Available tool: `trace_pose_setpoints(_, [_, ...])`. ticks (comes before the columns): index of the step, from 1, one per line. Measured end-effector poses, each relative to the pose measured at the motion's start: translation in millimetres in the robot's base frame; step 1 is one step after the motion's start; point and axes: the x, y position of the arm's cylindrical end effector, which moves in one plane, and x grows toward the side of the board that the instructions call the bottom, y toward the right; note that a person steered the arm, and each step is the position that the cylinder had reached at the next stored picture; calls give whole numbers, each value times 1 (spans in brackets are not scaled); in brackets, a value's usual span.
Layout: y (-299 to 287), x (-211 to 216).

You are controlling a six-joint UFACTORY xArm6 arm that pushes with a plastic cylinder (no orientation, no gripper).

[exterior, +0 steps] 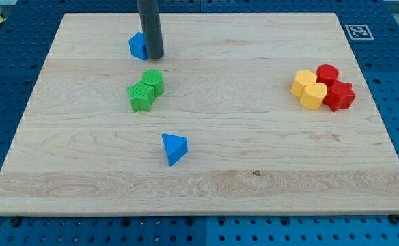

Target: Move the blue cube towards the top left

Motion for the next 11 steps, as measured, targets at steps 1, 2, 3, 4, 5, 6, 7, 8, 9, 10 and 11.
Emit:
trace_pose_setpoints(1, [-4,-7])
trace_pose_setpoints(2, [-13,-7])
trace_pose_setpoints(3, [-25,-8])
trace_pose_setpoints(4, [-46,-10])
trace_pose_setpoints(5, [-51,-15])
trace_pose_setpoints(6, [-77,-32])
trace_pose_setpoints(7, [-92,-34])
trace_pose_setpoints(8, [-115,-28])
trace_pose_setpoints(9, [-124,-42])
trace_pose_setpoints(10, [-124,-46])
trace_pose_setpoints(11, [-124,-46])
